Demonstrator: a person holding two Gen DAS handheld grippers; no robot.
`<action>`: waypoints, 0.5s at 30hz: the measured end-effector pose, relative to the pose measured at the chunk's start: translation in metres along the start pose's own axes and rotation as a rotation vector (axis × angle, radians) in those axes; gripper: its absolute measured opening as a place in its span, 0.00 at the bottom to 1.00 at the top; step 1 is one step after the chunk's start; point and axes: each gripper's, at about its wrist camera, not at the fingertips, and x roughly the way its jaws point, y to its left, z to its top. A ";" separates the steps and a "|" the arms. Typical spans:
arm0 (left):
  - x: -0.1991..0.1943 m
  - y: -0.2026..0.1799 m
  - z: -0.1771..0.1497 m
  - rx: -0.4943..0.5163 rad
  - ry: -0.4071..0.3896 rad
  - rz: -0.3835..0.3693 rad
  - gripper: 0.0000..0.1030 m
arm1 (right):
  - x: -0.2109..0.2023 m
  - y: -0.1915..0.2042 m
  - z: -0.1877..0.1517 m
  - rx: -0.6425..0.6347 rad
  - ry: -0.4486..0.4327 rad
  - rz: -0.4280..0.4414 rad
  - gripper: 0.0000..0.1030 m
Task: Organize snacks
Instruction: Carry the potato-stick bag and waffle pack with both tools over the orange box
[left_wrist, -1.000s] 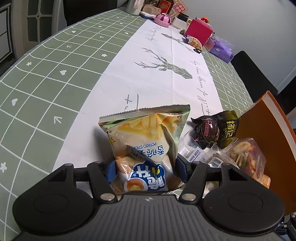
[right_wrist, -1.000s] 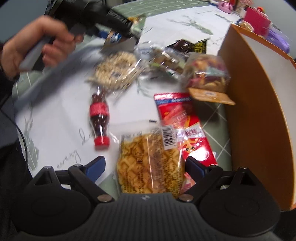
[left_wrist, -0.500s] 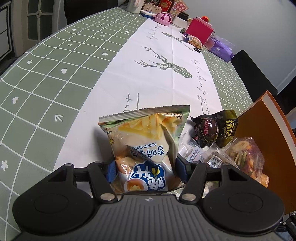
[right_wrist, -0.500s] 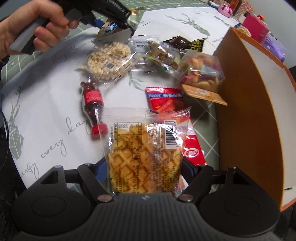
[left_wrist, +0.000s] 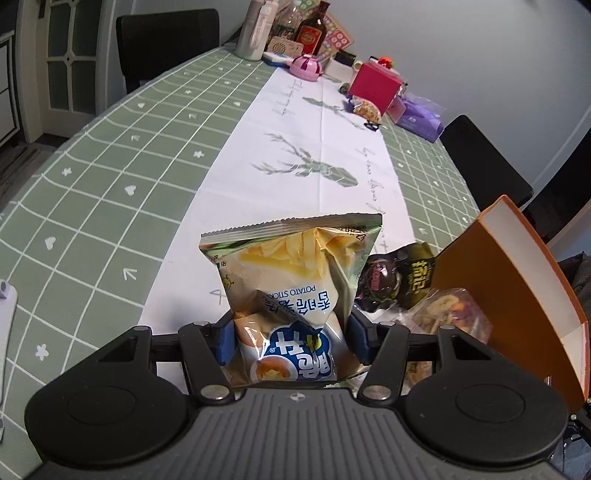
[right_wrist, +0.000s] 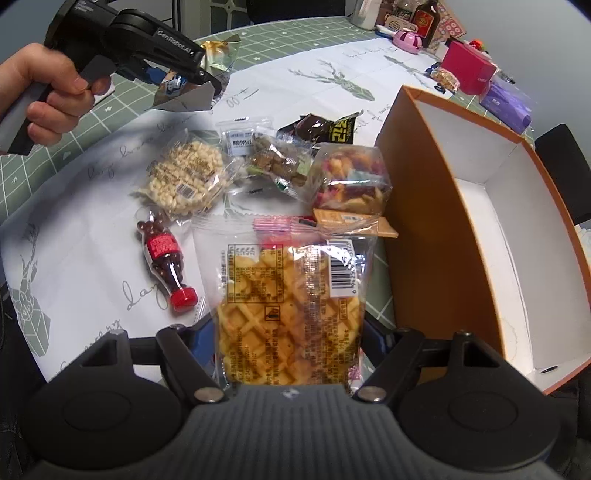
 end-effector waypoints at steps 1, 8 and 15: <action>-0.004 -0.004 0.001 0.007 -0.005 -0.002 0.65 | -0.003 -0.002 0.001 0.006 -0.011 -0.004 0.72; -0.029 -0.046 0.019 0.087 -0.046 -0.037 0.65 | -0.054 -0.035 0.023 0.116 -0.146 -0.048 0.72; -0.047 -0.101 0.037 0.178 -0.080 -0.100 0.65 | -0.110 -0.086 0.048 0.248 -0.276 -0.128 0.72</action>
